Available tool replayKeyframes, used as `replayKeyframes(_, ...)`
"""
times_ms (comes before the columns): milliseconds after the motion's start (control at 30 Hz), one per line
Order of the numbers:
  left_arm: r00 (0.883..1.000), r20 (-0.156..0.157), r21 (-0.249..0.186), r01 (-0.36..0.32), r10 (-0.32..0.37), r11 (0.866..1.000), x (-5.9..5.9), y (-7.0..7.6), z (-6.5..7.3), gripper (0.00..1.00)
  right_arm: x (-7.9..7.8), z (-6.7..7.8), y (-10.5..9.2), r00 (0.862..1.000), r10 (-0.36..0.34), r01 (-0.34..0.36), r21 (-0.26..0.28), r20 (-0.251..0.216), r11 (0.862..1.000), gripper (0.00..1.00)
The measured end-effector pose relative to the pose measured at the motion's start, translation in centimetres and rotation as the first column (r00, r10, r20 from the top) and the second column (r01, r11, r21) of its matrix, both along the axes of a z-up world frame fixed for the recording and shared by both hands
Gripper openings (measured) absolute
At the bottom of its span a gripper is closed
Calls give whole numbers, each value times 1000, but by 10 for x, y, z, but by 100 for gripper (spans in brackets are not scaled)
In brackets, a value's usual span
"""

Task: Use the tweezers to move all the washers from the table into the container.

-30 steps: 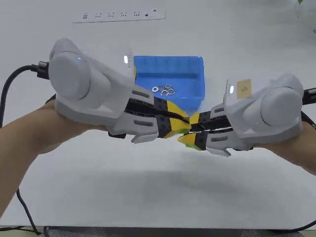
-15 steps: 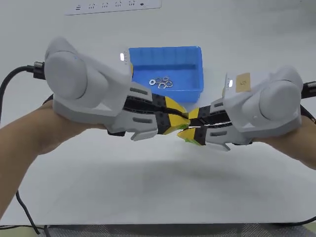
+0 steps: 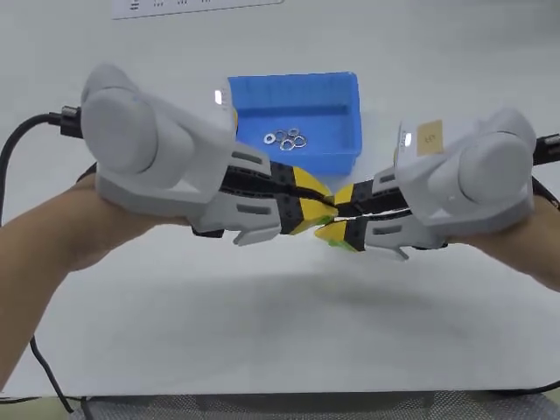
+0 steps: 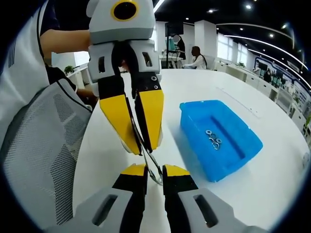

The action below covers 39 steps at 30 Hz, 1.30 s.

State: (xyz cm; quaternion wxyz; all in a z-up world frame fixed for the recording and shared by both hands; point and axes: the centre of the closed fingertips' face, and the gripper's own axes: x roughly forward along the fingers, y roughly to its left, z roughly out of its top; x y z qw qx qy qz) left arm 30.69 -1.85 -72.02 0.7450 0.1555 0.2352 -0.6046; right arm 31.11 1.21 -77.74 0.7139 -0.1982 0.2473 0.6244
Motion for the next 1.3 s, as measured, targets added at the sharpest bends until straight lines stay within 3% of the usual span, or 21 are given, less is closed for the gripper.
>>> replayKeyframes(533,1000,-15,4,-14,14,1000,2,0,0,7,1,-3,1,1000,-11,11,4,-29,1000,13)
replayKeyframes(900,997,-63,20,-44,45,999,8,4,-4,7,3,-4,2,999,-10,10,2,-43,1000,12)
replayKeyframes(1000,997,-64,41,-39,42,998,8,7,-8,8,3,-5,3,999,-6,6,-5,-40,1000,12)
replayKeyframes(1300,999,-45,34,-22,24,999,7,5,-7,7,1,-4,3,999,3,-3,8,-38,1000,11)
